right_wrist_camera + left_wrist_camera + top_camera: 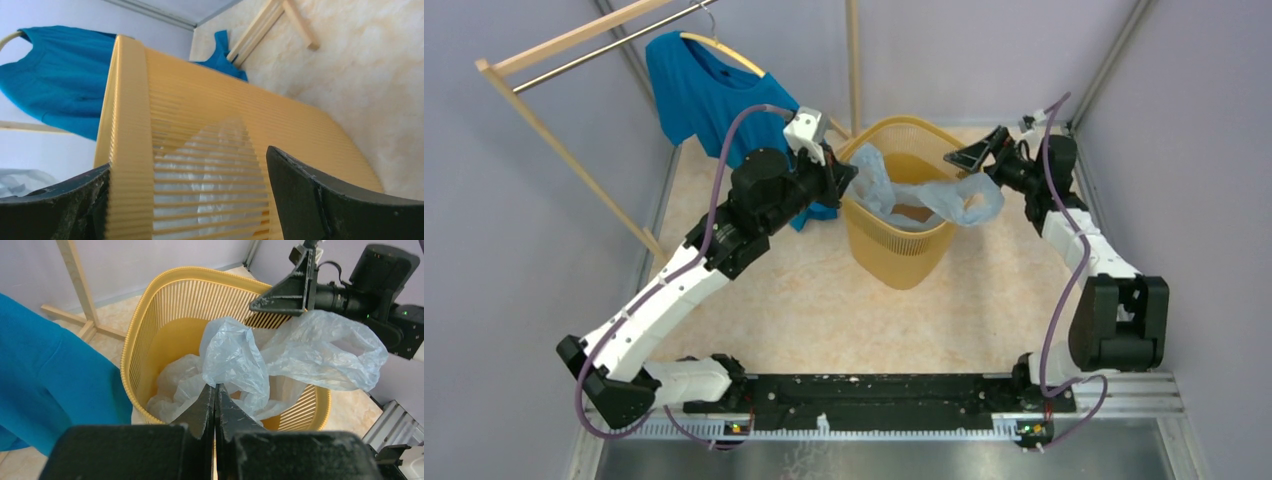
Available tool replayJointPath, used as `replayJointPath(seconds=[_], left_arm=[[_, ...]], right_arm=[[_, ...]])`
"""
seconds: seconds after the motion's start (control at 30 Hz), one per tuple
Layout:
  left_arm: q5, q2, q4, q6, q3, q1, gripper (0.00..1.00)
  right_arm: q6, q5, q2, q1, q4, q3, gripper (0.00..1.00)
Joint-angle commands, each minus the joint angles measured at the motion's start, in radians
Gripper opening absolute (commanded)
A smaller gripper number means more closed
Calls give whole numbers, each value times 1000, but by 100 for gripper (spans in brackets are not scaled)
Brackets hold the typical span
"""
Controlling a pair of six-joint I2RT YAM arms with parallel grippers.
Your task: Put the trash bags into the trash bin
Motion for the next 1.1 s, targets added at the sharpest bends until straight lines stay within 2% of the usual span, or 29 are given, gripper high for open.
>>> replayJointPath(seconds=[0.0,0.13,0.23,0.43,0.5,0.57,0.63,0.73,0.87,0.97,1.07], left_arm=[[10,-31,44,4,-9,2,0],[-20,-56,35,17,-9,2,0],[-33,-74,35,33,-15,2,0],[-50,-103,41,54,-32,2,0],[-58,-113,37,58,-35,2,0],[-67,-125,26,61,-36,2,0],[-78,-140,16,61,-44,2,0],[-78,-174,15,49,-71,2,0],[-49,-224,35,35,-123,2,0],[-46,-253,30,7,-151,2,0],[-9,-263,5,-42,-169,2,0]], right_arm=[[109,-39,-86,4,133,-135,89],[157,49,-211,37,104,-256,88],[191,173,-366,112,53,-334,88],[451,404,-617,315,33,-534,87],[472,462,-692,357,-16,-566,87],[374,517,-758,361,-122,-550,87],[141,604,-795,359,-279,-452,92],[-269,664,-764,358,-451,-262,94],[-624,705,-689,358,-642,-10,93],[-727,570,-674,358,-638,61,95],[-671,488,-621,358,-621,94,95]])
